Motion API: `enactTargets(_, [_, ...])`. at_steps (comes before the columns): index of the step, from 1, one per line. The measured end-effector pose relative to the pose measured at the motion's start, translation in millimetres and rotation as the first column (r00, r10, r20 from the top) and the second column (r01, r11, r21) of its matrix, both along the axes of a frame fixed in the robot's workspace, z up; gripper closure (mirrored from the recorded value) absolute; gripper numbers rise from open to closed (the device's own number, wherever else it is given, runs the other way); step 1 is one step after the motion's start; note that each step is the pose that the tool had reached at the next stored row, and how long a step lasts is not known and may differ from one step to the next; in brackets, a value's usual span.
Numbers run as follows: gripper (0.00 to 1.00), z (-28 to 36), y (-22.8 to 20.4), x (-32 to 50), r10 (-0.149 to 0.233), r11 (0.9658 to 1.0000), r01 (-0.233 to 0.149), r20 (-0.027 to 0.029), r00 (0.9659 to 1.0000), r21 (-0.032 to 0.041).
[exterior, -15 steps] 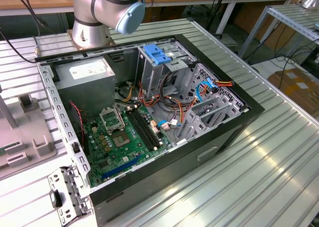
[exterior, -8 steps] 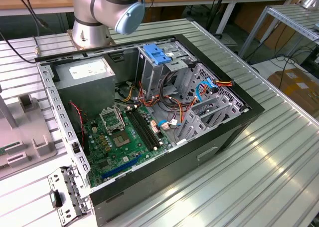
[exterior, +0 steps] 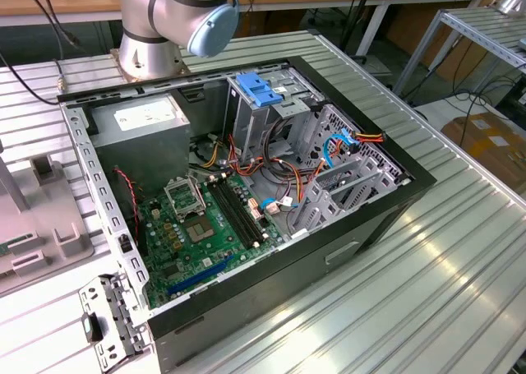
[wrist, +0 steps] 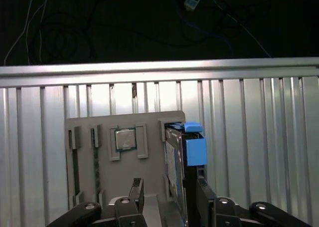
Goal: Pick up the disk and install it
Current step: 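Pick up the disk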
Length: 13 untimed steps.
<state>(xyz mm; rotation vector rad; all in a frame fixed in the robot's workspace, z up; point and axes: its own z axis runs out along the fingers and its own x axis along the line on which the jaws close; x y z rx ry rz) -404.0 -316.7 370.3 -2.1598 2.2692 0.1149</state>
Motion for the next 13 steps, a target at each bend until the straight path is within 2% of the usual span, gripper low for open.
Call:
enactTargets(7, [0.45, -4.4, 3.7, 0.0, 0.018, 0.9998, -0.018, 0.0000, 0.9998, 0.0042])
enactTargets(13, [0.45, -8.2, 5.5, 0.0, 0.030, 0.9995, -0.030, 0.0002, 0.9995, 0.0107])
